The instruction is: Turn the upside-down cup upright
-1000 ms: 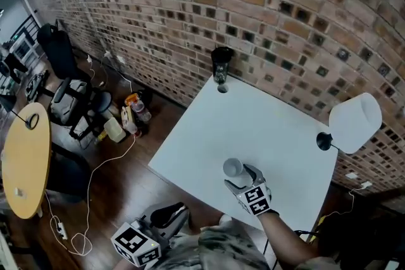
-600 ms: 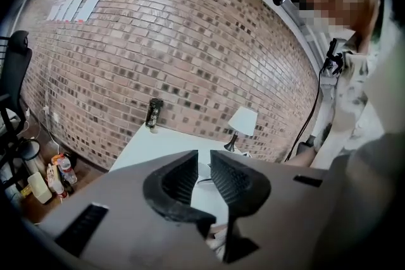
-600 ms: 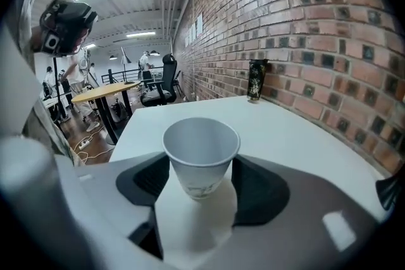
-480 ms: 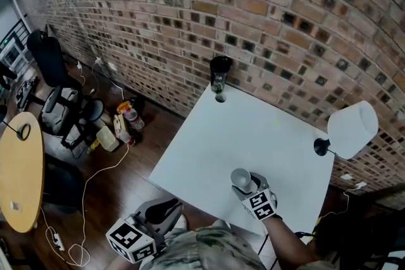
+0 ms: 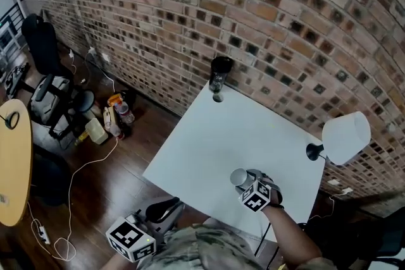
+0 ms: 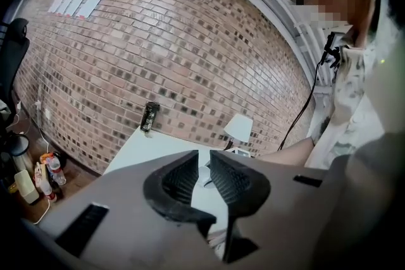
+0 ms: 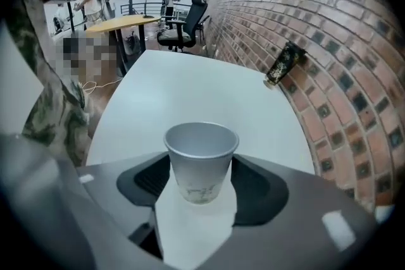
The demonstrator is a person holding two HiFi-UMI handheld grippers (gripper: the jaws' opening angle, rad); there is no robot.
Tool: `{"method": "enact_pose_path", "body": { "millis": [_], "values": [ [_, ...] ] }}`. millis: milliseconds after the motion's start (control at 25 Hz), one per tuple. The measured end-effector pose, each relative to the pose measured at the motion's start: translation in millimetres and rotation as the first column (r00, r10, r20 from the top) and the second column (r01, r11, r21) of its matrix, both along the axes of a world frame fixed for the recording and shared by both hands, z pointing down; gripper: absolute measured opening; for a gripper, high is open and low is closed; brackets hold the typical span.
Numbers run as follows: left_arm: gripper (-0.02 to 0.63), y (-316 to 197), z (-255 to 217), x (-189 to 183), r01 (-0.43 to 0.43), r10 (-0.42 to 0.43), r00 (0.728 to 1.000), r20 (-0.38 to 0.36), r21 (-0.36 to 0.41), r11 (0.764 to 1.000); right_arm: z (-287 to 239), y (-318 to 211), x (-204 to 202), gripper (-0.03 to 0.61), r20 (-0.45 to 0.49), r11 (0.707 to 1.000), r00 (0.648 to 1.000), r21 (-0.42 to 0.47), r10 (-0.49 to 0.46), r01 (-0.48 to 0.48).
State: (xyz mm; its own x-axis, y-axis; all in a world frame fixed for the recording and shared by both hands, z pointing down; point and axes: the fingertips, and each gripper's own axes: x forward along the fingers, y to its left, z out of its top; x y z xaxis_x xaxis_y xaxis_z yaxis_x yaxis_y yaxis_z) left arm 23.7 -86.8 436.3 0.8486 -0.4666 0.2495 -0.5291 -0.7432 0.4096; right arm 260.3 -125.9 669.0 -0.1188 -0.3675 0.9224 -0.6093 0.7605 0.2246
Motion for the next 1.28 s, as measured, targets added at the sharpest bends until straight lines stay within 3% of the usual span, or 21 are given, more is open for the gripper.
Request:
{"method": "enact_pose_path", "body": {
  "millis": [200,520,960,1280],
  "values": [
    [0.063,0,6,-21,0.042,-0.042,0.999,0.007,-0.009,0.999,21,-16,-22,0.301,-0.04,0.995,0.995,-0.049,-0.091,0.089],
    [0.063,5,16,-49,0.125,-0.125,0.992,0.006,-0.038,0.991,27,-24,-29,0.306,-0.041,0.993,0.993,-0.047,-0.114,0.112],
    [0.063,9,12,-37,0.113,-0.113,0.994,0.01,-0.032,0.993,12,-24,-19,0.359,0.034,0.997,0.996,0.026,-0.079,0.078],
    [0.063,17,7,-14,0.09,-0.09,0.996,0.023,-0.032,0.995,28,-1,14,0.334,0.121,0.999,0.992,-0.036,-0.027,0.032]
  ]
}}
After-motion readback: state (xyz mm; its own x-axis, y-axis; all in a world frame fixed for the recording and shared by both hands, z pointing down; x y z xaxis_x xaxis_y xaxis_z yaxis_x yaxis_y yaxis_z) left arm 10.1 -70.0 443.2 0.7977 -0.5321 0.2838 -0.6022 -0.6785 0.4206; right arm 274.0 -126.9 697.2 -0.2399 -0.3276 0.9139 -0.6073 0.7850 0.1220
